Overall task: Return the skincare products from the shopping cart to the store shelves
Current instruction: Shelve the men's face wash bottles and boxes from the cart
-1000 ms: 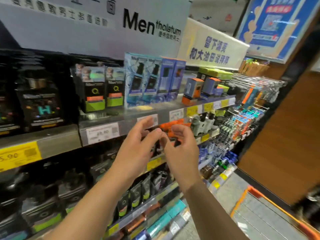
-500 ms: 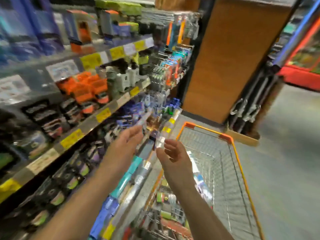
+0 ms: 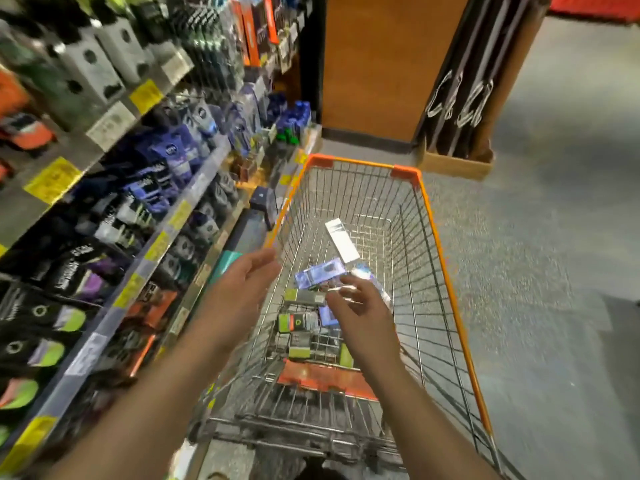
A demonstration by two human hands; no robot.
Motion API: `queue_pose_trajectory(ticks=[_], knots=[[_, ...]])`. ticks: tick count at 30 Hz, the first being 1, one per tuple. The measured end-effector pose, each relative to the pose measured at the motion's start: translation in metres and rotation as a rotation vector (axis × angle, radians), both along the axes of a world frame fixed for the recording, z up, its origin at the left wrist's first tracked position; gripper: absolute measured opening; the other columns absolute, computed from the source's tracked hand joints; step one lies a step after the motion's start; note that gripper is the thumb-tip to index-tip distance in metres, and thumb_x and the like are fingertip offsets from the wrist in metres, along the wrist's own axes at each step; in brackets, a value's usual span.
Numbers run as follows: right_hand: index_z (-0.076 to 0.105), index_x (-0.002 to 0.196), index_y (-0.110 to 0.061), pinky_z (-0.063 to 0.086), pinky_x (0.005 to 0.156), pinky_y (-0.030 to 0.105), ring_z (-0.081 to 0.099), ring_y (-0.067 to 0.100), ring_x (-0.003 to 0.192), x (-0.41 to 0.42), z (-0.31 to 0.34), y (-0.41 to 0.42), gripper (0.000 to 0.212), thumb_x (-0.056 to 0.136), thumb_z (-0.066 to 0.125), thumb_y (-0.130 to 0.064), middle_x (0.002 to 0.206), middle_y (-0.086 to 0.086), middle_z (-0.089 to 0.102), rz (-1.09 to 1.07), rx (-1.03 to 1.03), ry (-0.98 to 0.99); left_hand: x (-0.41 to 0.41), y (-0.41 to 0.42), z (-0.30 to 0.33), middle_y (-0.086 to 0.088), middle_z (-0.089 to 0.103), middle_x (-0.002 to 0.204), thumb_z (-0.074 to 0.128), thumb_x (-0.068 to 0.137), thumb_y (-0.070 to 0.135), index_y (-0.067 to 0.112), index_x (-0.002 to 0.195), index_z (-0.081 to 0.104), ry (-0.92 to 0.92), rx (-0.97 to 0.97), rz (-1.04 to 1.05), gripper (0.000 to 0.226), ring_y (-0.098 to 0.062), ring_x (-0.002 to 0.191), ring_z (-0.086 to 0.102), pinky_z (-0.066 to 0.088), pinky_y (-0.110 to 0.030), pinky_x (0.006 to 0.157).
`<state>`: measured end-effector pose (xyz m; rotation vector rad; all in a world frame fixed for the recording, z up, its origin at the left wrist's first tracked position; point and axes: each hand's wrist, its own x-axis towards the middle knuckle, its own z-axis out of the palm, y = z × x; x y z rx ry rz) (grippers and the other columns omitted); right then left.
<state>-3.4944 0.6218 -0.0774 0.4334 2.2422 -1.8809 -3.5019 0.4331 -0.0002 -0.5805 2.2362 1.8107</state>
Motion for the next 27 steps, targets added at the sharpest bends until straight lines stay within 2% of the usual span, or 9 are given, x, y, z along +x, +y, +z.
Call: queue_pose_trajectory(ticks=[2,5,7,13,16,20,22,25,27], knots=[[0.063,0.122,-0.043,0.052,0.079,0.021,0.065,-0.001,0.108,-0.001,-0.017,0.009,0.033,0.091,0.073,-0.049,0.117,-0.02,0.067,0.016,0.008,-0.062,-0.003,0.005,-0.014,0.036,0.07,0.104,0.066,0.063,0.063,0.036,0.111,0.072,-0.026,-0.004,0.035,0.057,0.013,0.105,0.062,0.046,-0.049,0.112],[0.064,0.121,-0.044,0.056,0.088,0.035,0.066,0.005,0.107,-0.005,-0.046,0.016,0.031,0.091,0.075,-0.046,0.121,-0.013,0.068,0.017,-0.018,-0.132,-0.006,0.016,-0.034,0.034,0.07,0.1,0.066,0.062,0.06,0.039,0.107,0.072,-0.074,0.003,0.067,0.05,0.007,0.098,0.065,0.047,-0.053,0.11],[0.063,0.117,-0.046,0.055,0.091,0.037,0.064,0.003,0.102,-0.009,-0.061,0.017,0.028,0.091,0.074,-0.046,0.122,-0.011,0.067,0.043,-0.006,-0.17,-0.007,0.023,-0.044,0.031,0.071,0.103,0.066,0.064,0.059,0.041,0.106,0.072,-0.106,0.017,0.085,0.046,-0.002,0.102,0.064,0.048,-0.052,0.108],[0.062,0.121,-0.04,0.052,0.096,0.036,0.061,0.008,0.113,-0.021,-0.093,0.016,0.034,0.09,0.075,-0.047,0.121,-0.011,0.065,0.071,-0.006,-0.233,-0.015,0.04,-0.072,0.016,0.067,0.123,0.066,0.096,0.036,0.039,0.106,0.069,-0.148,0.019,0.088,0.011,-0.001,0.11,0.06,0.049,-0.047,0.108],[0.06,0.122,-0.042,0.053,0.094,0.037,0.063,0.01,0.112,-0.023,-0.107,0.017,0.038,0.089,0.074,-0.053,0.12,-0.007,0.065,0.093,-0.017,-0.272,-0.022,0.043,-0.084,0.014,0.068,0.124,0.067,0.087,0.043,0.04,0.107,0.07,-0.183,0.005,0.097,0.021,-0.004,0.113,0.061,0.05,-0.047,0.108],[0.058,0.121,-0.044,0.054,0.097,0.04,0.063,0.01,0.11,-0.023,-0.121,0.02,0.037,0.089,0.075,-0.052,0.117,-0.006,0.064,0.12,-0.002,-0.338,-0.031,0.05,-0.098,0.014,0.069,0.121,0.062,0.1,0.034,0.036,0.112,0.07,-0.216,0.002,0.107,0.015,-0.006,0.113,0.062,0.049,-0.047,0.108],[0.056,0.121,-0.044,0.056,0.096,0.043,0.064,0.01,0.105,-0.024,-0.127,0.022,0.038,0.089,0.075,-0.049,0.114,-0.007,0.062,0.136,0.0,-0.37,-0.033,0.052,-0.104,0.015,0.069,0.124,0.062,0.098,0.041,0.036,0.118,0.07,-0.245,-0.005,0.083,0.021,-0.007,0.113,0.063,0.049,-0.047,0.107],[0.054,0.132,-0.032,0.056,0.095,0.046,0.066,0.016,0.099,-0.027,-0.134,0.027,0.052,0.088,0.075,-0.049,0.113,-0.001,0.064,0.142,0.043,-0.429,-0.037,0.055,-0.114,0.017,0.069,0.124,0.064,0.084,0.058,0.043,0.119,0.07,-0.311,-0.006,0.043,0.038,-0.011,0.112,0.065,0.049,-0.049,0.106],[0.05,0.131,-0.024,0.055,0.092,0.042,0.065,0.016,0.093,-0.034,-0.139,0.034,0.052,0.09,0.074,-0.045,0.104,-0.001,0.064,0.134,0.083,-0.474,-0.043,0.058,-0.122,0.014,0.069,0.125,0.064,0.093,0.052,0.04,0.117,0.071,-0.337,0.014,0.04,0.028,-0.011,0.114,0.064,0.05,-0.049,0.106]])
